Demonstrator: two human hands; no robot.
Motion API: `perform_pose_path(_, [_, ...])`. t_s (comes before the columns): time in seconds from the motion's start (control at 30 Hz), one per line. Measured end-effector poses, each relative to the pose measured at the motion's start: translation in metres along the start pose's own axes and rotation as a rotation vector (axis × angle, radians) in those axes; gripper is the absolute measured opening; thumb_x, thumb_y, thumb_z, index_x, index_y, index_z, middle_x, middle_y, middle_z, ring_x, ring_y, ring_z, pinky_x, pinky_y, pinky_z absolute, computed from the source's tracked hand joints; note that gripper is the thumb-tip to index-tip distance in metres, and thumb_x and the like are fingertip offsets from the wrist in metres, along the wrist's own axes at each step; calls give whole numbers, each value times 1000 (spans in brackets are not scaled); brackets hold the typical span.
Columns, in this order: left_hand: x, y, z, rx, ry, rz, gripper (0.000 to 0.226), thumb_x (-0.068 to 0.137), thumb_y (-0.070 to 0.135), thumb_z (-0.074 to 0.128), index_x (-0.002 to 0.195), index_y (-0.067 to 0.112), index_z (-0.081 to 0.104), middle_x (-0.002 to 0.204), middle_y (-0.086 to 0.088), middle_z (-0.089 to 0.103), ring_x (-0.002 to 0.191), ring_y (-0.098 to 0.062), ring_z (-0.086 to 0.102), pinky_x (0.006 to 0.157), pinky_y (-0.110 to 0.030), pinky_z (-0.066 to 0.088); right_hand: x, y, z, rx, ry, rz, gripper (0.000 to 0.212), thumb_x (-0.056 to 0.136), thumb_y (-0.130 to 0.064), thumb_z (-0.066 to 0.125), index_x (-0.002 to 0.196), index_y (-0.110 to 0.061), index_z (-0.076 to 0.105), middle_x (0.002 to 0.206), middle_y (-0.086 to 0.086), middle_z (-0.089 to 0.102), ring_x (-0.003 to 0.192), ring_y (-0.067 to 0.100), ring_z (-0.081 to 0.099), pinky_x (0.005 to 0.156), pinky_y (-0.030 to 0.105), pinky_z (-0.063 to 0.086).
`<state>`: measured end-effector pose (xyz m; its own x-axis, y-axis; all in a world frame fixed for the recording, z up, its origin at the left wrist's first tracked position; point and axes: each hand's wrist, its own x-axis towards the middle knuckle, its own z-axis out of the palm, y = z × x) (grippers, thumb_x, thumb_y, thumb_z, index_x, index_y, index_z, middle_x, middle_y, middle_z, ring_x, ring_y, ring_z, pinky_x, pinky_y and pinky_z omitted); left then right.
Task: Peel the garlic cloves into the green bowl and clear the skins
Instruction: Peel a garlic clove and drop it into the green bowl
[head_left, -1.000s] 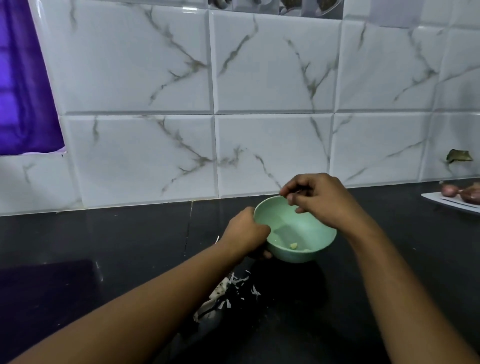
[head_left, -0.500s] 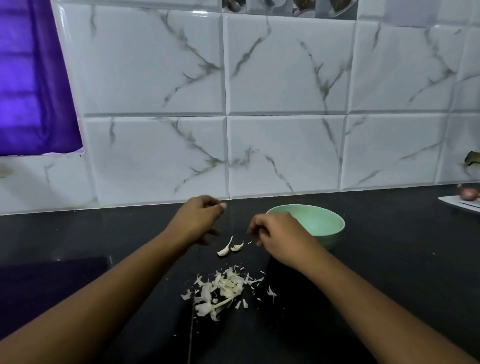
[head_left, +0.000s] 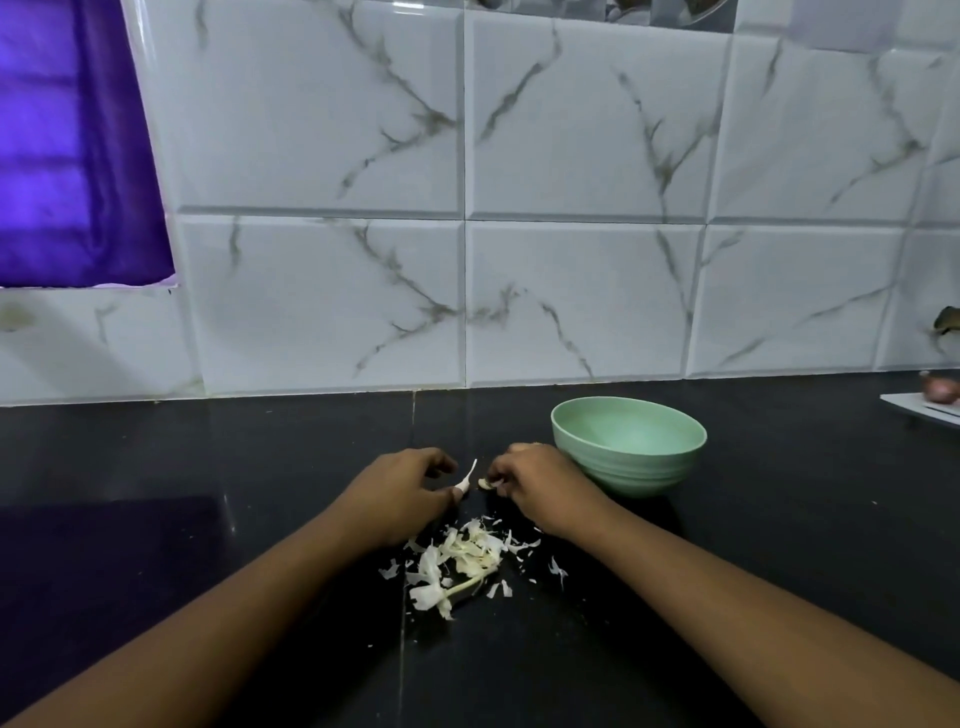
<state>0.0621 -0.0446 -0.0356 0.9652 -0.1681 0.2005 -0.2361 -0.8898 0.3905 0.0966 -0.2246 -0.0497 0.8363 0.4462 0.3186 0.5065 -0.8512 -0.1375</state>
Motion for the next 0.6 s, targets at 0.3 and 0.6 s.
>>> perform_pose_path(0.3, [-7, 4, -7, -78, 151, 123, 41, 86, 26, 69, 125, 31, 59, 123, 13, 62, 114, -2, 55, 91, -16, 38, -16, -4, -16, 315, 156, 147, 9, 85, -9, 65, 90, -12, 72, 75, -1, 67, 70, 11, 61, 64, 10, 42])
perform_pose_path(0.6, [-15, 14, -2, -574, 169, 231, 17, 78, 21, 76, 93, 28, 76, 79, 5, 75, 77, -18, 72, 77, -30, 58, -27, -17, -26, 1430, -9, 278, 4, 83, -4, 66, 79, -4, 64, 77, 12, 68, 53, 8, 63, 50, 20, 54])
